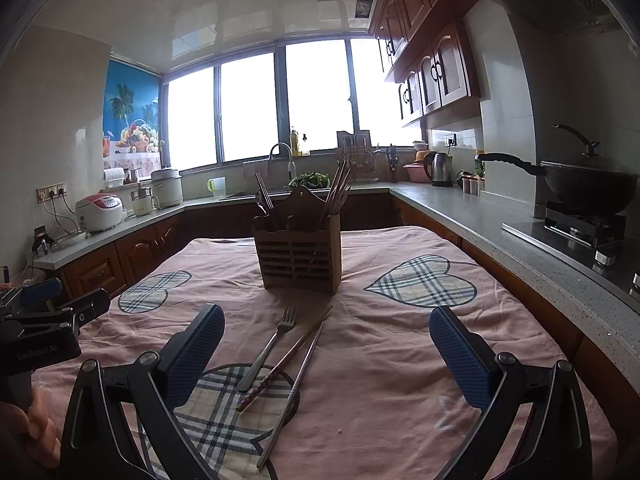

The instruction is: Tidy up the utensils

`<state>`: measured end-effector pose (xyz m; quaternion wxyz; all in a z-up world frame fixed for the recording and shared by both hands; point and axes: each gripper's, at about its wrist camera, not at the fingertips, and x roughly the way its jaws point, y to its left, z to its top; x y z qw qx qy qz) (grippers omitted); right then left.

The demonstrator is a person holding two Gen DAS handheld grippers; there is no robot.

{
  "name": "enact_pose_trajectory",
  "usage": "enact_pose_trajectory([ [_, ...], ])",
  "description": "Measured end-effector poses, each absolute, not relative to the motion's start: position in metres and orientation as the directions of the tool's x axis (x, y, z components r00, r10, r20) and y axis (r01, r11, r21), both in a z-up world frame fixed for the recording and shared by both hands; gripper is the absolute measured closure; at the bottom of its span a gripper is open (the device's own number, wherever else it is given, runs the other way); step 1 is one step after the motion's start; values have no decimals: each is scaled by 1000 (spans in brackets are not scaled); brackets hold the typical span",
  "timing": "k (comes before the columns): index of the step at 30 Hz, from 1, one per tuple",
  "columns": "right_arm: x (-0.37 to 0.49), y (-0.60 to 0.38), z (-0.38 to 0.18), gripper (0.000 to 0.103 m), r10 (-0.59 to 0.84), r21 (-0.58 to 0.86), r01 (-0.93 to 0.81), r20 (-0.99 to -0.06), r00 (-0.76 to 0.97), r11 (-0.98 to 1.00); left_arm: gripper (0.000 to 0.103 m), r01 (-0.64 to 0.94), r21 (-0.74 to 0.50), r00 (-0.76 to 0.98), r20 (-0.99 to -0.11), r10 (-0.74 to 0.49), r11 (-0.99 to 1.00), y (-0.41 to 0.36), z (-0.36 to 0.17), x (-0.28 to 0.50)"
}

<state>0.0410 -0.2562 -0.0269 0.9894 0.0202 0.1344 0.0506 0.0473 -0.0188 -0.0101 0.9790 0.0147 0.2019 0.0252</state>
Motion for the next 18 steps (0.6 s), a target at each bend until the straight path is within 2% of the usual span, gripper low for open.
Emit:
enact_pose_trajectory([
  [18,34,-253,-21,0,104,50,-94,-240,965,994,0,-54,21,924,-378,58,998,-11,-6,39],
])
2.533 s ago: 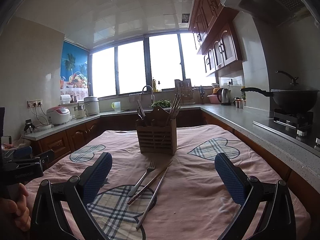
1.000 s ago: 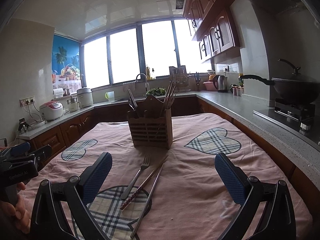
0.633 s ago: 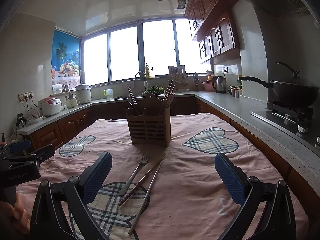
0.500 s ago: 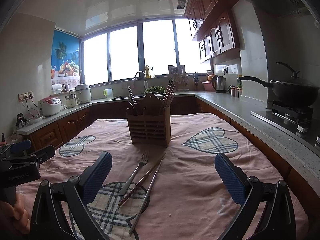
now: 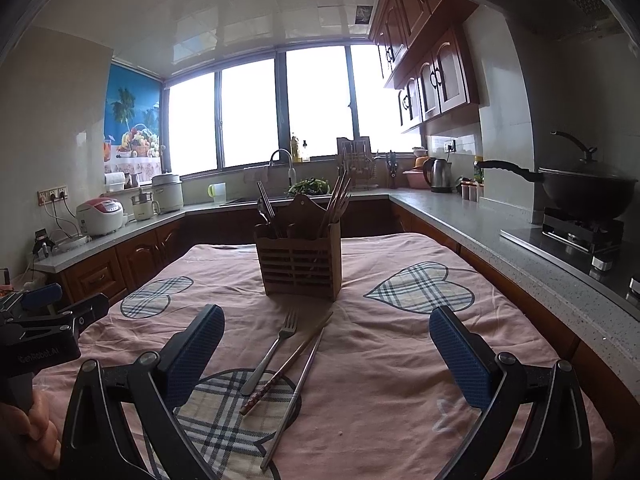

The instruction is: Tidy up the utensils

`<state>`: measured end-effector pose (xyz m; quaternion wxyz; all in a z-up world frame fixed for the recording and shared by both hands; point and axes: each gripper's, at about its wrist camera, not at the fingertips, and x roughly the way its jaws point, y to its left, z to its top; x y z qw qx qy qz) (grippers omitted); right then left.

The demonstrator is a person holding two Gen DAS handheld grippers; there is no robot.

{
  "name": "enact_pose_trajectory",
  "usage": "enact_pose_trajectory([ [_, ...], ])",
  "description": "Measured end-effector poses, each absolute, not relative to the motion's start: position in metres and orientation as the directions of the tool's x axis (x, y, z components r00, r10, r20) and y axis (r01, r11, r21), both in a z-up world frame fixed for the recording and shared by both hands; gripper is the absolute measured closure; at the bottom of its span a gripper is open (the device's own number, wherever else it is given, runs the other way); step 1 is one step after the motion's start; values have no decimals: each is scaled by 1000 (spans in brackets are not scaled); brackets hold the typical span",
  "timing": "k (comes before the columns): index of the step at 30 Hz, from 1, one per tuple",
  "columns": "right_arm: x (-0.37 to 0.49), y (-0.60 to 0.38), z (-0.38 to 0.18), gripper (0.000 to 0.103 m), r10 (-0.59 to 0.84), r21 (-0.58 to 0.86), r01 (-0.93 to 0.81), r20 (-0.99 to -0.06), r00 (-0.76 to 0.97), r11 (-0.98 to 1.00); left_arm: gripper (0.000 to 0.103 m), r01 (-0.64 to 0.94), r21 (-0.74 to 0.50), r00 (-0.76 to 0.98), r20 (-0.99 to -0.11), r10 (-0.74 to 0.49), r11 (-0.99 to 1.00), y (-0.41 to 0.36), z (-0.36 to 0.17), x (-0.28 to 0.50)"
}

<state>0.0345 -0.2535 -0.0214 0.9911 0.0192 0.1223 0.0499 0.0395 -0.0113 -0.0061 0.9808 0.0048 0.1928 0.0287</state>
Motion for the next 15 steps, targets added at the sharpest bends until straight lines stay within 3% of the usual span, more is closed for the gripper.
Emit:
enact_pose_trajectory([
  [15,22,-250,-11,0,112,45,-105,-208,972,994,0,-64,16,934,-352,66,998,-10,2,30],
])
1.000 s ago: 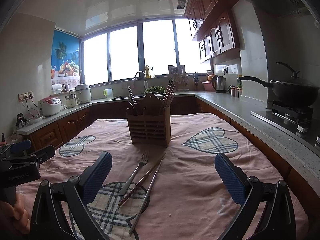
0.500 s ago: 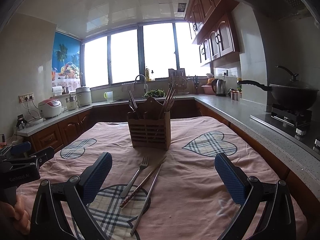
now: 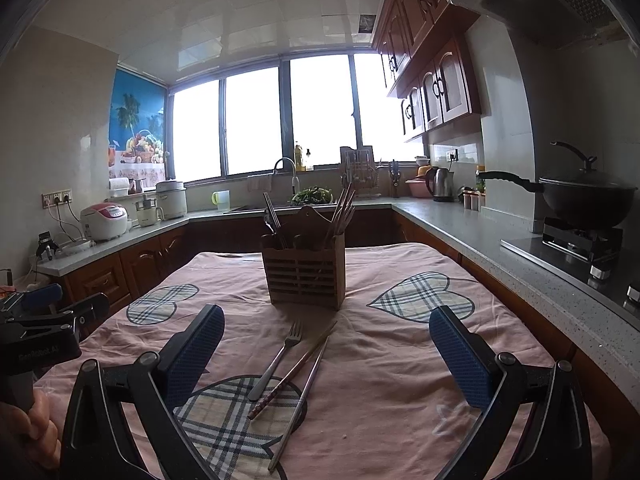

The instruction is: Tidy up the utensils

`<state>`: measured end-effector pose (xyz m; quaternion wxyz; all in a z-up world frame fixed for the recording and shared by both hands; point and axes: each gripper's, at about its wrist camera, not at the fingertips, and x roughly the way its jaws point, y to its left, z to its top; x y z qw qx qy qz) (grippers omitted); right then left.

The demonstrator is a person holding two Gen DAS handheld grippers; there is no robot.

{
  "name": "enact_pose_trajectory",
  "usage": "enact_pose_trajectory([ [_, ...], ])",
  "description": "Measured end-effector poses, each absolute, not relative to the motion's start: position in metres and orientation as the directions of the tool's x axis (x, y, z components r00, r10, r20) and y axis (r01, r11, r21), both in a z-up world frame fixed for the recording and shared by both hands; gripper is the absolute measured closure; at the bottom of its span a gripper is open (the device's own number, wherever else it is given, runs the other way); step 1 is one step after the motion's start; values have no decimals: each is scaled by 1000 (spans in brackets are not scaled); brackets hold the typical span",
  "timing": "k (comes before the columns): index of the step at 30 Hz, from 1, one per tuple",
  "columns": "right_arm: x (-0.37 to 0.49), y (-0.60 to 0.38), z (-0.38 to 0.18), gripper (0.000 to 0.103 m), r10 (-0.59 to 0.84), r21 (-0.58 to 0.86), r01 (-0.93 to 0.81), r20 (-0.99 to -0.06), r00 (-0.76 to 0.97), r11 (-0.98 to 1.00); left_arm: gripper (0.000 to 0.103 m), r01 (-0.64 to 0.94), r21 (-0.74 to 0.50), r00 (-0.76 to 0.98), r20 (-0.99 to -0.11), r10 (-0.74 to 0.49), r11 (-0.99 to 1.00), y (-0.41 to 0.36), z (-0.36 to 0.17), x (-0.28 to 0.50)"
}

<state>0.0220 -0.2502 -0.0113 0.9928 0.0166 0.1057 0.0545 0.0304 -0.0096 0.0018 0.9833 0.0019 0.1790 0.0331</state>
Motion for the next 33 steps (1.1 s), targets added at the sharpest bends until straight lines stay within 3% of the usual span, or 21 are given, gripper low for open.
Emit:
enact_pose_trajectory([
  [33,14,-248,-5,0,122,36,-117,-188,975,992,0,-80,6,940,-333,77,997,-3,9,19],
])
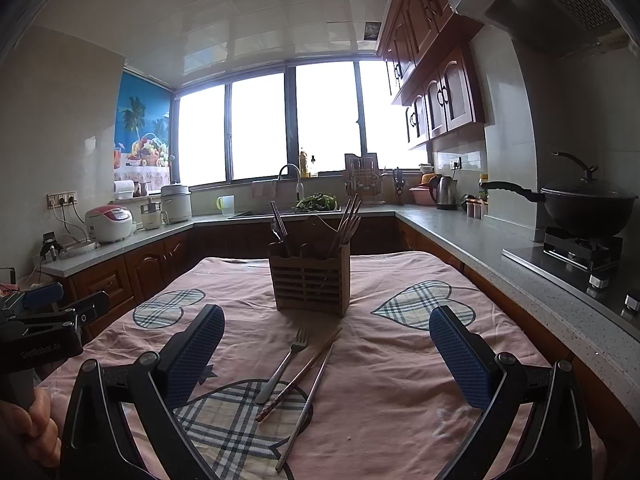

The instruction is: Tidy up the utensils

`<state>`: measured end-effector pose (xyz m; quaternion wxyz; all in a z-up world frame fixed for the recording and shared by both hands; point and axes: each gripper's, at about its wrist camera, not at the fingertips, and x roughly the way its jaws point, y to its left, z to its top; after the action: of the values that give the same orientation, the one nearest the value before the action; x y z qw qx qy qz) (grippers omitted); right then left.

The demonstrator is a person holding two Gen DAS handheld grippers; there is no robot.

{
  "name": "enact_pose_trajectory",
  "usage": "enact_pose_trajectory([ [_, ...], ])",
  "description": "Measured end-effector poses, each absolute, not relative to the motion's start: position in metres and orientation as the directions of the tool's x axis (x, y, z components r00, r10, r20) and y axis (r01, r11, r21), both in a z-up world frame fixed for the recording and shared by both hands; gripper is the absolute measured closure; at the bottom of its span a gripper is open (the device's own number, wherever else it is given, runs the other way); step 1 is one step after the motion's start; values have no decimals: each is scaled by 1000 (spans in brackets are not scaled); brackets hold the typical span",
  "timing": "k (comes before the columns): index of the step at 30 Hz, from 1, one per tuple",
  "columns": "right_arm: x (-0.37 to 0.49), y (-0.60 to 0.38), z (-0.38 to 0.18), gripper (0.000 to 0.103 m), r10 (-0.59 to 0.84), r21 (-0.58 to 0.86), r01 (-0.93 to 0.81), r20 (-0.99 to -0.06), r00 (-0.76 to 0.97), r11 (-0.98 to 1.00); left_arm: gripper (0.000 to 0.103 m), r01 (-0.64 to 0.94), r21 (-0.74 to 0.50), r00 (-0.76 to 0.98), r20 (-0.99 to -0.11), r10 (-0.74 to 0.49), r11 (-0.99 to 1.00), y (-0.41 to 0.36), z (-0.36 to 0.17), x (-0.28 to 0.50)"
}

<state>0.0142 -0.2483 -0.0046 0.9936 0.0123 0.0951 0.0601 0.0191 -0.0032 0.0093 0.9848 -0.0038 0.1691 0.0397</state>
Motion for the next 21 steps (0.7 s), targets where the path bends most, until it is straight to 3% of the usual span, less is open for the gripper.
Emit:
enact_pose_trajectory([
  [21,18,-245,-6,0,123,39,-118,-194,973,992,0,-73,23,937,-340,76,997,-7,5,25],
])
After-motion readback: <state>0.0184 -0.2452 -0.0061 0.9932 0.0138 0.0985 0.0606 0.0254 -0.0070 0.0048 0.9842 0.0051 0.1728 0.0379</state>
